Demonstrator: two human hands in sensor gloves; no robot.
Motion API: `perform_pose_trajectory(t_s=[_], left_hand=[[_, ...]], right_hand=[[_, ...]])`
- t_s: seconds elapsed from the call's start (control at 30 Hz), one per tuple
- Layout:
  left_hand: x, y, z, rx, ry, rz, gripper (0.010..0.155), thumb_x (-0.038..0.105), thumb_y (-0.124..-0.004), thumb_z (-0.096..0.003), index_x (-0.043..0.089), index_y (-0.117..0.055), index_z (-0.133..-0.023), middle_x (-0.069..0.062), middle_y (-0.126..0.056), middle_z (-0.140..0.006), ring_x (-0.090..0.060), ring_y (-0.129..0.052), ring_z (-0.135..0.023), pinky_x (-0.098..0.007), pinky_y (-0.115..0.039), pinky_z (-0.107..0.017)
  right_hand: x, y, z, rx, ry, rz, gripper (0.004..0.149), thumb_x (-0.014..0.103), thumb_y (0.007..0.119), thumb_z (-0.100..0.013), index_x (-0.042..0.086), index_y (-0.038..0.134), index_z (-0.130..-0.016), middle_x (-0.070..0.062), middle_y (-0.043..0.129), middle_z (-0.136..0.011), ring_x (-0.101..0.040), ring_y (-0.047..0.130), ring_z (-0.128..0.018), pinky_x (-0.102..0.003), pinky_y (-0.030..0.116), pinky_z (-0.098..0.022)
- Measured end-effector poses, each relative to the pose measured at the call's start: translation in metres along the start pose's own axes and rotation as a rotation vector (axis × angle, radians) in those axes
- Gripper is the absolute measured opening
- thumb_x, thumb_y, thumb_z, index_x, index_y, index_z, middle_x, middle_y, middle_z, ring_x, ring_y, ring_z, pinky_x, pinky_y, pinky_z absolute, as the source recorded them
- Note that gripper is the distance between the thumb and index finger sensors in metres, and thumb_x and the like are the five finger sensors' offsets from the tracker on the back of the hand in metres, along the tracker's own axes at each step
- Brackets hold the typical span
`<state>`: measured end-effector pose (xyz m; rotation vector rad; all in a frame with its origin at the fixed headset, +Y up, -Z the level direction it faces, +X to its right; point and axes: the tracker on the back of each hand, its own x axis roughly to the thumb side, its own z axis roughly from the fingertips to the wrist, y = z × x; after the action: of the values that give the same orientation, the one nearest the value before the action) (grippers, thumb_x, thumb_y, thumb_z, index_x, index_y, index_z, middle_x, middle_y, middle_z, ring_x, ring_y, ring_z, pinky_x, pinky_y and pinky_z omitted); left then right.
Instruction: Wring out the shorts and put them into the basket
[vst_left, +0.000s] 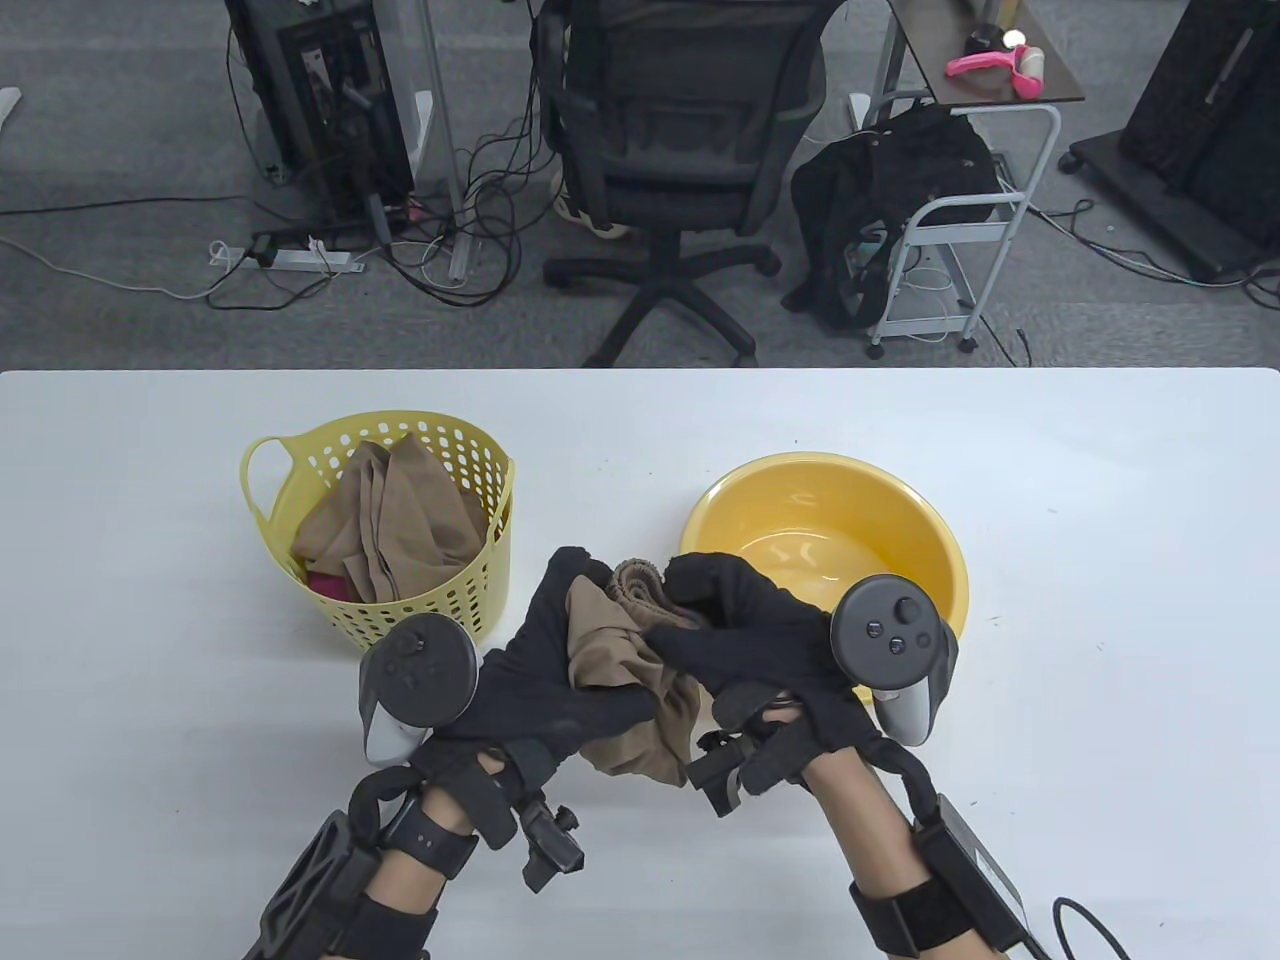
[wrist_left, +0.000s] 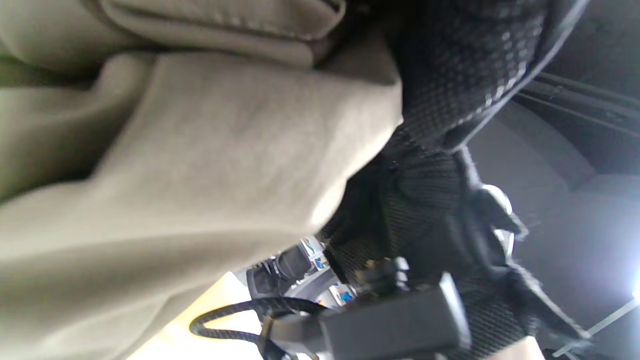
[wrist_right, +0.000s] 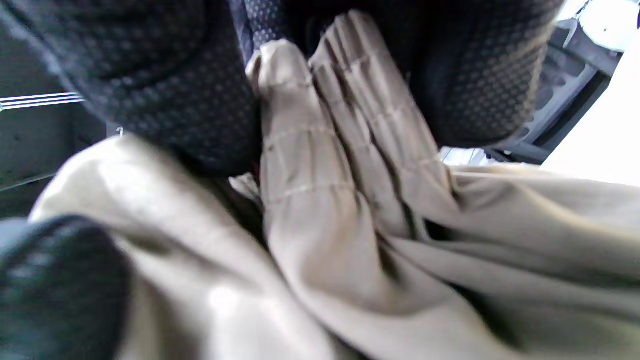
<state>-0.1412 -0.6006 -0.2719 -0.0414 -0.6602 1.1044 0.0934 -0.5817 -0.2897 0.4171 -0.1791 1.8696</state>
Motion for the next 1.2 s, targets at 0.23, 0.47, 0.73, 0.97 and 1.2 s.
perform_pose_trajectory(t_s=[0.23,0.47,0.73,0.97,1.2], left_hand=[[0.004,-0.002,0.0,0.073,0.026,-0.141,0.124,0.047,-0.106,-0.0365,-0.001,-0.021,-0.112,-0.033,-0.047,-0.116,-0.063,-0.069,-0.099,-0.075,-0.062,-0.062],[0.002,0.003,0.001,0.123,0.023,-0.173,0.119,0.053,-0.109,-0.031,0.006,-0.036,-0.112,-0.026,-0.061,-0.112,-0.056,-0.081,-0.095,-0.074,-0.07,-0.059],[-0.003,0.008,0.007,0.155,0.001,-0.202,0.098,0.05,-0.109,-0.0354,0.013,-0.052,-0.106,-0.018,-0.075,-0.103,-0.048,-0.089,-0.09,-0.073,-0.074,-0.059],[-0.01,0.013,0.014,0.174,0.021,-0.183,0.084,0.047,-0.107,-0.0397,0.015,-0.059,-0.101,-0.014,-0.082,-0.097,-0.043,-0.095,-0.083,-0.071,-0.076,-0.058],[-0.013,0.025,0.022,0.204,0.012,-0.115,0.077,0.048,-0.104,-0.0434,0.017,-0.061,-0.099,-0.013,-0.084,-0.095,-0.041,-0.098,-0.081,-0.068,-0.079,-0.058]], right_hand=[[0.005,0.008,0.003,0.08,-0.03,-0.064,0.055,0.037,0.099,-0.043,0.013,0.077,-0.087,-0.017,0.084,-0.084,-0.04,0.099,-0.064,-0.047,0.092,-0.047],[0.009,0.013,0.004,0.143,-0.059,-0.095,0.05,0.036,0.098,-0.045,0.013,0.081,-0.086,-0.018,0.083,-0.085,-0.042,0.097,-0.066,-0.049,0.091,-0.048],[0.008,0.019,0.004,0.201,-0.066,-0.114,0.044,0.034,0.094,-0.049,0.013,0.082,-0.086,-0.018,0.083,-0.085,-0.044,0.095,-0.068,-0.051,0.089,-0.05],[0.0,0.02,0.004,0.2,-0.037,-0.132,0.043,0.036,0.091,-0.05,0.014,0.082,-0.086,-0.017,0.084,-0.086,-0.043,0.096,-0.069,-0.052,0.088,-0.049],[-0.01,0.01,0.0,0.152,-0.004,-0.093,0.053,0.045,0.088,-0.051,0.013,0.079,-0.092,-0.018,0.081,-0.091,-0.046,0.089,-0.077,-0.059,0.081,-0.054]])
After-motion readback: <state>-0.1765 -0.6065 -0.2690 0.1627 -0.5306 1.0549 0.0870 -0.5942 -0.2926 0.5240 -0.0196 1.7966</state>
